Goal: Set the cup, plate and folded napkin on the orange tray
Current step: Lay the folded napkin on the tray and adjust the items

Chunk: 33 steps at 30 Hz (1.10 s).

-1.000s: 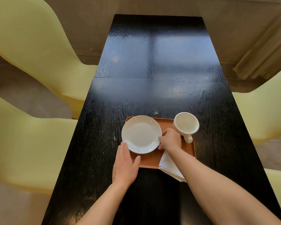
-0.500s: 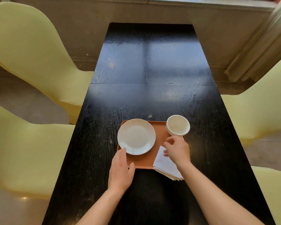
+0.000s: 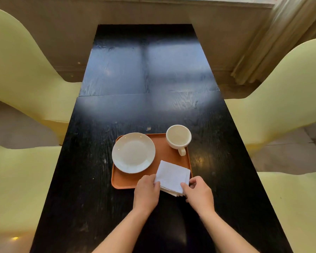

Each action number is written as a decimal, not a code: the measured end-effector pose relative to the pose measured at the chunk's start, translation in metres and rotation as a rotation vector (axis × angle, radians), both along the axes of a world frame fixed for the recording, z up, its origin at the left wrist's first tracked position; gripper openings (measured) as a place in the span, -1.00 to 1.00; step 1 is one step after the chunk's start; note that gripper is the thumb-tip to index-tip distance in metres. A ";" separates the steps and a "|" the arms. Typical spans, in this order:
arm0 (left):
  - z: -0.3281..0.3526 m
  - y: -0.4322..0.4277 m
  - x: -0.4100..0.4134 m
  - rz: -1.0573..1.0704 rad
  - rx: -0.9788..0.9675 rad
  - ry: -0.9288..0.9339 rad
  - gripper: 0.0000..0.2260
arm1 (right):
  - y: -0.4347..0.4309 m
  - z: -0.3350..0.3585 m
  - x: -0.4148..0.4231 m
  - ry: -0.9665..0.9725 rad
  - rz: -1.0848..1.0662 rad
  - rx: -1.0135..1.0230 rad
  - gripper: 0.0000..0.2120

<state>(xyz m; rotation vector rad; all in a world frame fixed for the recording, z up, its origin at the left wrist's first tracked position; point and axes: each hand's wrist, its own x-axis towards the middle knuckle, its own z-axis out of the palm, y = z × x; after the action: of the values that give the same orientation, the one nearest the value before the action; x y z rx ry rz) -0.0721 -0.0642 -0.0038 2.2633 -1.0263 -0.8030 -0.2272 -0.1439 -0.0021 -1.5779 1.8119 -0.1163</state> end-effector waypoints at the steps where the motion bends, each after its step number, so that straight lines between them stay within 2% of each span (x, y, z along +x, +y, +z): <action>1: -0.001 -0.002 -0.002 0.004 0.009 0.007 -0.87 | -0.001 -0.003 -0.001 -0.048 -0.042 0.046 -0.77; 4: -0.003 -0.005 -0.005 0.030 0.018 0.025 -0.82 | -0.003 -0.009 0.000 -0.130 -0.095 0.067 -0.75; 7: -0.002 -0.008 -0.004 0.079 0.026 0.060 -0.73 | -0.007 -0.015 0.002 -0.100 -0.071 0.026 -0.74; 10: -0.002 -0.010 -0.004 0.092 0.048 0.063 -0.70 | -0.017 -0.017 0.004 -0.092 -0.020 -0.046 -0.82; 14: -0.004 -0.017 -0.006 0.112 0.030 0.051 -0.69 | -0.033 -0.014 0.010 -0.091 0.046 -0.098 -0.75; 22: -0.008 -0.025 -0.009 0.133 0.032 -0.002 -0.65 | -0.047 -0.017 0.013 -0.016 0.091 -0.171 -0.74; 30: -0.005 -0.024 -0.007 0.110 -0.004 -0.040 -0.65 | -0.049 -0.016 0.015 0.024 0.188 -0.246 -0.79; 33: -0.004 -0.009 -0.007 0.022 -0.054 -0.111 -0.64 | -0.042 -0.018 0.005 0.036 0.198 -0.263 -0.80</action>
<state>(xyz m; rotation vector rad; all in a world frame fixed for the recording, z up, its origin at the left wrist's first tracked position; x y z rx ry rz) -0.0786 -0.0736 -0.0081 2.2905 -1.0579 -0.6392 -0.2220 -0.1863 -0.0199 -1.9458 1.7103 -0.2437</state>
